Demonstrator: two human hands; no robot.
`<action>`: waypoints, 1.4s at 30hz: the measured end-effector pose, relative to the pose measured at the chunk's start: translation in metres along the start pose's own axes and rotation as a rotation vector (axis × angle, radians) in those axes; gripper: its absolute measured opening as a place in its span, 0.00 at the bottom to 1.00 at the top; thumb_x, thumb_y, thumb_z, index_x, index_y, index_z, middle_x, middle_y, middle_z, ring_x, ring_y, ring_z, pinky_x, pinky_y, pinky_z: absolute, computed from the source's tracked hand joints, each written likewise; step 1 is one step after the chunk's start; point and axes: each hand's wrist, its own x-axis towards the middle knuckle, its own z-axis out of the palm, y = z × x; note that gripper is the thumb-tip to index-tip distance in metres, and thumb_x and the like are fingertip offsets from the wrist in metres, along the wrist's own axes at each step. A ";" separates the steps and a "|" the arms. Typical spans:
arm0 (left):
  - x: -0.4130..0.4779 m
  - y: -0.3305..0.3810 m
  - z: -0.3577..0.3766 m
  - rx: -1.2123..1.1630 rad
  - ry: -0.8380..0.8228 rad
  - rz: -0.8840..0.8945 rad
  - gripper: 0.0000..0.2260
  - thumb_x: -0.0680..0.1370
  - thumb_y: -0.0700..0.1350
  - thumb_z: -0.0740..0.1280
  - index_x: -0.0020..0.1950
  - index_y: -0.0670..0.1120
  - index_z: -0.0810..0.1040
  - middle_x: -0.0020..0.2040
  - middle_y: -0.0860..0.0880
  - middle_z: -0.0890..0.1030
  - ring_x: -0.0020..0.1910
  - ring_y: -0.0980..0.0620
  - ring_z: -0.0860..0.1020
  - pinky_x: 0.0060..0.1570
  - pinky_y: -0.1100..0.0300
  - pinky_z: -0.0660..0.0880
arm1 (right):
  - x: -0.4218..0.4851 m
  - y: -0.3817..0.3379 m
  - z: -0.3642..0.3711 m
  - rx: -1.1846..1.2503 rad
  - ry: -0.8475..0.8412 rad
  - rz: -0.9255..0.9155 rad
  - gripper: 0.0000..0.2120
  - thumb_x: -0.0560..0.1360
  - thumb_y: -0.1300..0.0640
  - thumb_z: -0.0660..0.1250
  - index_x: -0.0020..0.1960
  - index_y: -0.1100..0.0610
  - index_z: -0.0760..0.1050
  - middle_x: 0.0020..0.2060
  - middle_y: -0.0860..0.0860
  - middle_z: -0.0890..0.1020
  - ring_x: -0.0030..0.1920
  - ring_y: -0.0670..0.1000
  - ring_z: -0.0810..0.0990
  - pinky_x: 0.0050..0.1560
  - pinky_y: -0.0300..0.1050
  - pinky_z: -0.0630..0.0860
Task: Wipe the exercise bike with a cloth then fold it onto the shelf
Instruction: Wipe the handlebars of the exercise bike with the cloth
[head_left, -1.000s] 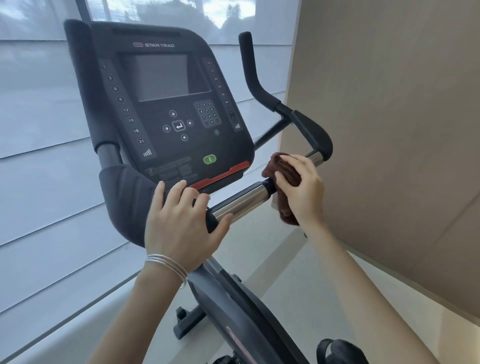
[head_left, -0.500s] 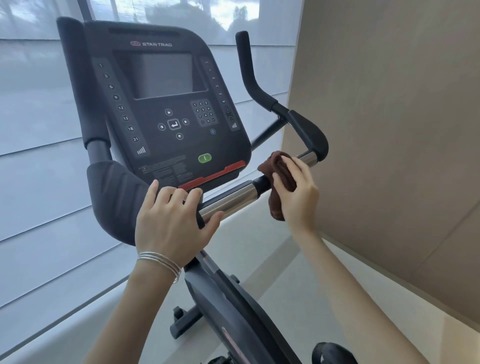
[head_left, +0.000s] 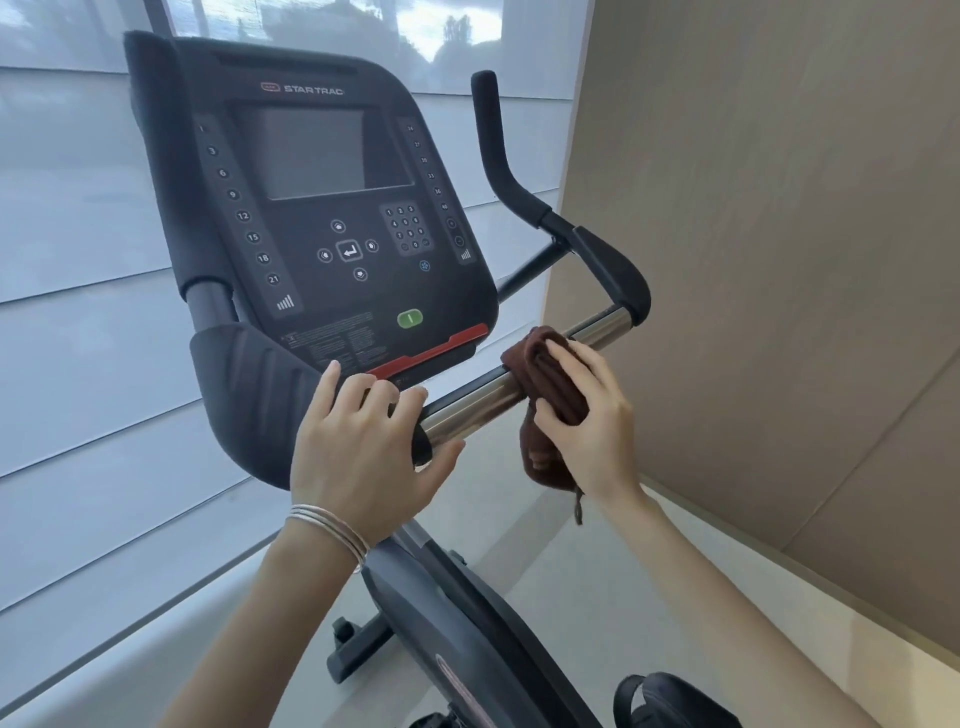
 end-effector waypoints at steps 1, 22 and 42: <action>-0.001 -0.003 -0.001 -0.004 -0.009 0.025 0.26 0.73 0.64 0.56 0.54 0.47 0.80 0.47 0.45 0.84 0.52 0.42 0.79 0.68 0.40 0.66 | -0.005 -0.004 0.001 0.007 -0.002 -0.021 0.24 0.71 0.64 0.71 0.66 0.56 0.73 0.63 0.53 0.76 0.61 0.47 0.73 0.64 0.33 0.68; 0.008 -0.089 -0.010 -0.135 -0.047 0.315 0.31 0.72 0.66 0.47 0.49 0.47 0.80 0.48 0.48 0.83 0.53 0.44 0.78 0.71 0.44 0.60 | -0.085 -0.090 0.072 0.260 0.446 0.526 0.22 0.71 0.64 0.71 0.52 0.38 0.76 0.51 0.36 0.81 0.55 0.41 0.79 0.57 0.38 0.77; 0.051 -0.133 -0.007 -0.338 0.026 0.407 0.30 0.72 0.65 0.45 0.40 0.52 0.83 0.37 0.55 0.83 0.46 0.52 0.81 0.67 0.50 0.65 | 0.041 -0.105 0.020 -0.463 -0.637 -0.080 0.19 0.77 0.64 0.61 0.64 0.50 0.73 0.64 0.46 0.73 0.63 0.45 0.70 0.66 0.32 0.64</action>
